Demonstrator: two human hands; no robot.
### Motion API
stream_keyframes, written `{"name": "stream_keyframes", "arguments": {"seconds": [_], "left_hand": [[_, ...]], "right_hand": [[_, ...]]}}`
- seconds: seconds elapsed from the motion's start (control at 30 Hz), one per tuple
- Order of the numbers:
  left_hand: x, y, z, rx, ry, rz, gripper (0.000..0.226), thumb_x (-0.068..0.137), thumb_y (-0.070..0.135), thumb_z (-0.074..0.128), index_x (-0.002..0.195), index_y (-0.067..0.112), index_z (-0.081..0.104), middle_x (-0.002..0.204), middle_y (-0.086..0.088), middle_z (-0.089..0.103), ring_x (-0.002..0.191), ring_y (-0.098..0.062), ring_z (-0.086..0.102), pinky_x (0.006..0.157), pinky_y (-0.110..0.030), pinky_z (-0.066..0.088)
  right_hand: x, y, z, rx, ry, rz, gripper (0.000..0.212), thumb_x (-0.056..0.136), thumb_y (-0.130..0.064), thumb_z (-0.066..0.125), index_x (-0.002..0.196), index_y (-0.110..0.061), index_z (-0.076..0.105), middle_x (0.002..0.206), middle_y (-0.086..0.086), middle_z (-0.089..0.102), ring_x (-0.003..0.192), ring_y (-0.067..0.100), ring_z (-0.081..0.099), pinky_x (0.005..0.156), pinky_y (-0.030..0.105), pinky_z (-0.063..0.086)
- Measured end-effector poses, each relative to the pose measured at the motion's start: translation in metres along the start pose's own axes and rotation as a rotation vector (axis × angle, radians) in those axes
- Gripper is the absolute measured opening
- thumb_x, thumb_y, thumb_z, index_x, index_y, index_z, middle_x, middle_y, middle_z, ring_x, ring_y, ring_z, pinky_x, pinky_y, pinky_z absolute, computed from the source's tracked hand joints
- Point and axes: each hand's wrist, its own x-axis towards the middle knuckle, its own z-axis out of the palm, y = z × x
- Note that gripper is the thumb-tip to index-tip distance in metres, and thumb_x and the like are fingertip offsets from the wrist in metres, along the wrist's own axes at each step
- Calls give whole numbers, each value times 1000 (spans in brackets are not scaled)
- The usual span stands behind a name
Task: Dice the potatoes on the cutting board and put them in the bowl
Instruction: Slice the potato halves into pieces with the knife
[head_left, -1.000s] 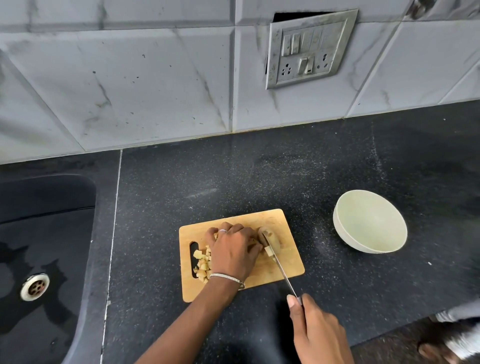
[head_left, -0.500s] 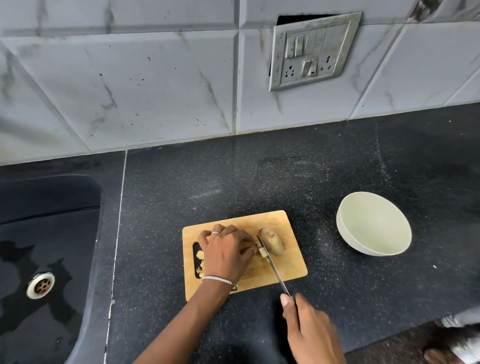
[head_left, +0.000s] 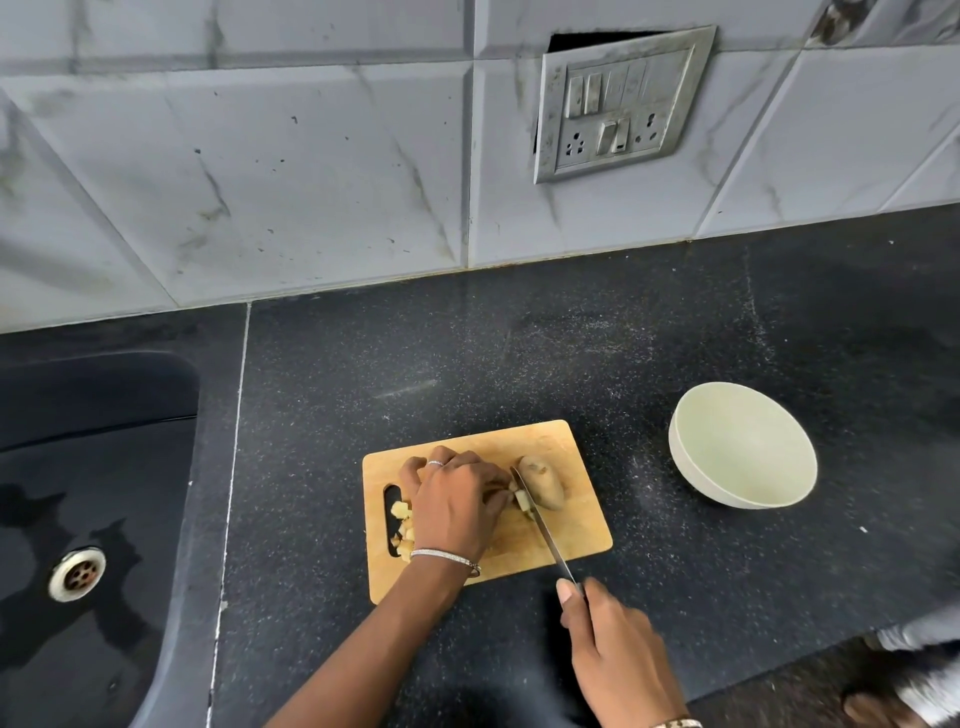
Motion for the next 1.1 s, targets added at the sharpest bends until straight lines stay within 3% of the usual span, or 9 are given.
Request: {"name": "stream_keyframes", "arguments": {"seconds": [0.5,0.87,1.1], "left_hand": [[-2,-2,1,28,39,10,12,82,41,63,90,42,72,87,22,68,97,-10,47,94,-41,23],[-1,0,6,52,61,31,8,81,40,67,82,37,74,78,18,68,94,-13,52,92,-41,19],[0,0,9,70,58,48,11,83,35,64,78,33,73,76,15,67,91,-12,55,93,-41,17]], "right_hand": [[4,0,-7,61,-31,-25,45,98,-56,23,84,-25,52,86,-8,65,85,12,60,79,37,48],[10,-3,-2,69,-35,-80,43,99,-52,22,82,-23,51,78,-2,62,79,15,60,75,38,47],[21,3,1,131,-39,-110,43,99,-49,28,71,-24,48,67,-1,58,69,19,57,67,37,44]]}}
